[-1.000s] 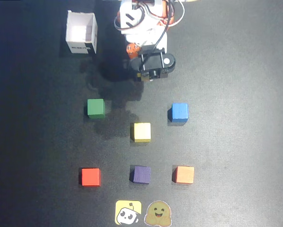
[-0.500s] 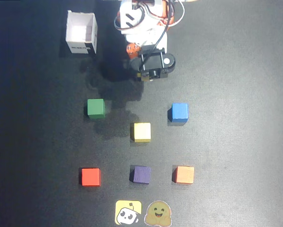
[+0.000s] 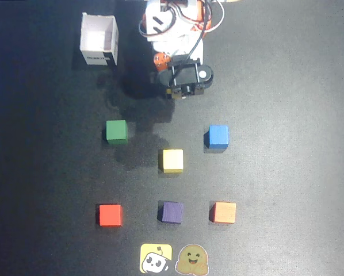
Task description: Put the yellow cube on top of the green cube.
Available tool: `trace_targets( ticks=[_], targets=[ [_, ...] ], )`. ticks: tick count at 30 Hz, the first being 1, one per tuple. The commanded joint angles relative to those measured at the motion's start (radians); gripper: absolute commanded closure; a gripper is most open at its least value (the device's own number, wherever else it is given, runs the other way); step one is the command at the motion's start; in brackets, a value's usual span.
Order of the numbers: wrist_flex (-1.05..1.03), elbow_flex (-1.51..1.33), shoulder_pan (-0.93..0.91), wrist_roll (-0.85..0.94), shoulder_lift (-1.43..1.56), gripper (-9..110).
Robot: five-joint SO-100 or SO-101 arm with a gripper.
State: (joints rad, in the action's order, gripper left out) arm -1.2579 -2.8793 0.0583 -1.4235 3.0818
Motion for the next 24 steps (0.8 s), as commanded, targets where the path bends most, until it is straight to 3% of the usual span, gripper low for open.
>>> trace_targets(
  ticks=[1,24],
  targets=[
    [-0.002,0.006,0.005,0.011,0.011,101],
    [0.002,0.006,-0.003,-0.023,0.005,97]
  ],
)
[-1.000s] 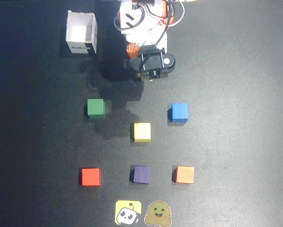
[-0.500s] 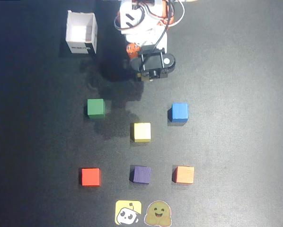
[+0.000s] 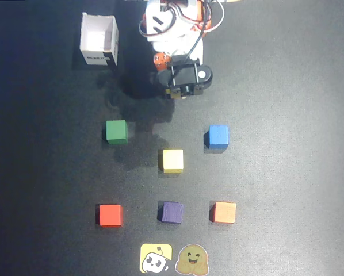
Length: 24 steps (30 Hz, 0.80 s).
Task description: Put the yellow cube on top of the green cube.
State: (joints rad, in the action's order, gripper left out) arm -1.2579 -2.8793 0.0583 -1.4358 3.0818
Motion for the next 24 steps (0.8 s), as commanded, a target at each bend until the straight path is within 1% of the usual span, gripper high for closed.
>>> trace_targets(
  ticks=[1,5,8,13,16,24],
  targets=[
    [0.003,0.006,0.000,-0.017,0.005,97],
    [0.015,0.026,0.005,-0.032,-0.012,92],
    [0.034,0.063,0.006,-0.037,-0.084,91],
    [0.094,0.229,0.006,-0.048,-0.385,90],
    [0.103,0.362,0.006,-0.048,-0.574,87],
    [0.138,0.607,0.011,-0.077,-0.910,81]
  ],
)
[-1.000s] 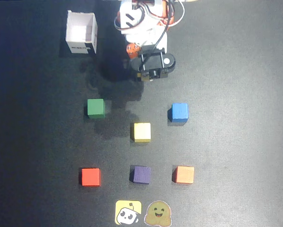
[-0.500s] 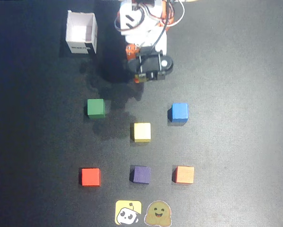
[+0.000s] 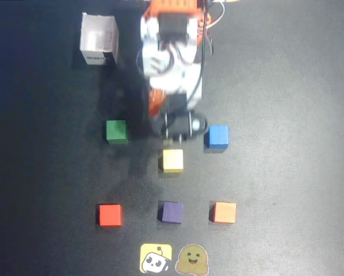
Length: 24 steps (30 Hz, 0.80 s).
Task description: Put the yellow cube on top of the green cube.
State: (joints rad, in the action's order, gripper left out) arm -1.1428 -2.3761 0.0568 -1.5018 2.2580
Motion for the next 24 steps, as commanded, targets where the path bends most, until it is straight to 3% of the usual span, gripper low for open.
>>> trace_targets(
  ticks=[1,11,24],
  targets=[
    [0.028,0.129,0.014,-0.011,-0.121,81],
    [0.112,0.301,0.040,-0.046,-0.439,81],
    [0.230,0.327,0.061,-0.074,-0.592,81]
  ],
)
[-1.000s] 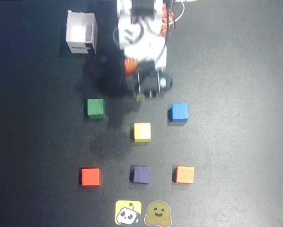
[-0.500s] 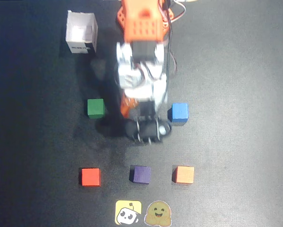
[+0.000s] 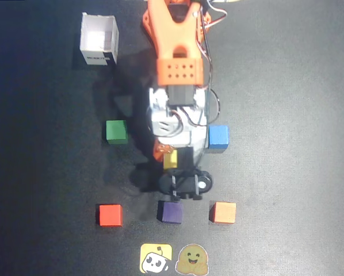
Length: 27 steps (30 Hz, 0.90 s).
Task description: Put the yellow cube on top of the green cube.
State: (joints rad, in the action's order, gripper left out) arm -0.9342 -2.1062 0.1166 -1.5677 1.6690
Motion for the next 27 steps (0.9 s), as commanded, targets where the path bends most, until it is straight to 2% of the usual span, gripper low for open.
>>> trace_targets(
  ticks=[1,12,20,27],
  targets=[
    [0.026,0.057,0.002,-0.011,-0.011,81],
    [0.067,0.041,-0.008,-0.051,-0.083,82],
    [0.071,0.035,-0.008,-0.078,-0.095,99],
    [0.020,0.051,-0.011,-0.080,-0.051,99]
  ],
)
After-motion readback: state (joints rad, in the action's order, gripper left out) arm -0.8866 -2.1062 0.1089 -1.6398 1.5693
